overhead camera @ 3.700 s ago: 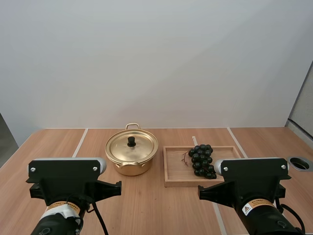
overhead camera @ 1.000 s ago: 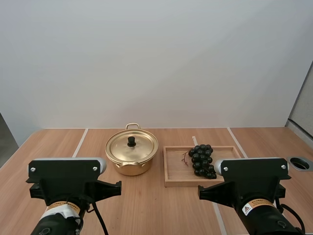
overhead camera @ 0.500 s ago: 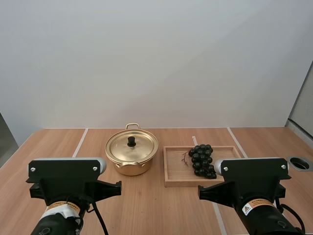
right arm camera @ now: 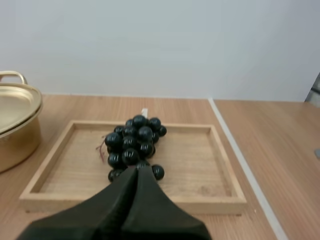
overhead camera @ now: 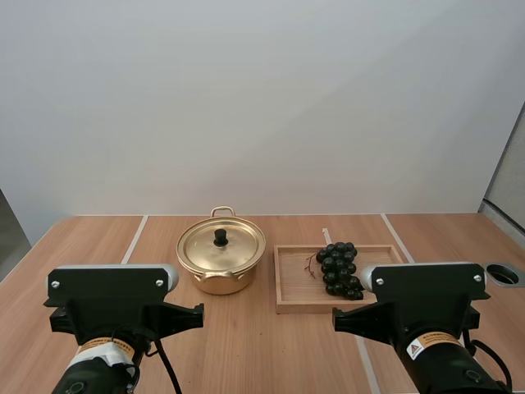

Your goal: Open the pot, put the grape inside, and close it

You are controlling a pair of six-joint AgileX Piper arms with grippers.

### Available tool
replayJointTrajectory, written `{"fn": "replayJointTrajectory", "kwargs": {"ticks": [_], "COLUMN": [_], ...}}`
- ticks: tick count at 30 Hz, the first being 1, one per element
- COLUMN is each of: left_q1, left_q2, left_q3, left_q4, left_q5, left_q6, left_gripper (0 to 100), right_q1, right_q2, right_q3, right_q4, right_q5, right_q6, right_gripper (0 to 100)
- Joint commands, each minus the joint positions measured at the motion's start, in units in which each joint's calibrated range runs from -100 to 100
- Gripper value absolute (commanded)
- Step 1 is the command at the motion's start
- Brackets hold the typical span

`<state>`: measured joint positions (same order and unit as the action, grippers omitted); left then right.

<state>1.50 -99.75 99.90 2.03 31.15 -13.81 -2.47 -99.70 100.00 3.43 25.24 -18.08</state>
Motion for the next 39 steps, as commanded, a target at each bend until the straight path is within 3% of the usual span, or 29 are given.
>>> {"fn": "replayJointTrajectory", "kwargs": {"ticks": [1, 6, 17, 25, 39], "left_q1": [0.09, 0.09, 0.09, 0.09, 0.09], "left_q2": [-0.2, -0.2, 0.8, 9.1, 33.0], "left_q3": [0.1, -4.7, -25.0, -35.7, -53.6], "left_q4": [-1.0, -1.3, -2.0, -2.0, -4.8], "left_q5": [-1.9, -1.9, -1.9, 1.2, 22.3], "left_q6": [-0.2, 0.0, 0.1, 0.8, 10.8], "left_gripper": [0, 0, 0, 0, 0], "right_q1": [0.0, 0.0, 0.0, 0.0, 0.0], "right_q2": [-0.3, -0.3, 1.9, 13.0, 39.8], "right_q3": [0.0, -3.1, -25.1, -38.1, -60.2], "right_q4": [0.3, 0.3, 0.3, 0.1, 0.1], "right_q5": [-11.4, -13.2, 3.5, 18.9, 37.0], "right_q6": [-0.1, -0.1, -0.4, -0.6, -0.6], "right_gripper": [0, 0, 0, 0, 0]}}
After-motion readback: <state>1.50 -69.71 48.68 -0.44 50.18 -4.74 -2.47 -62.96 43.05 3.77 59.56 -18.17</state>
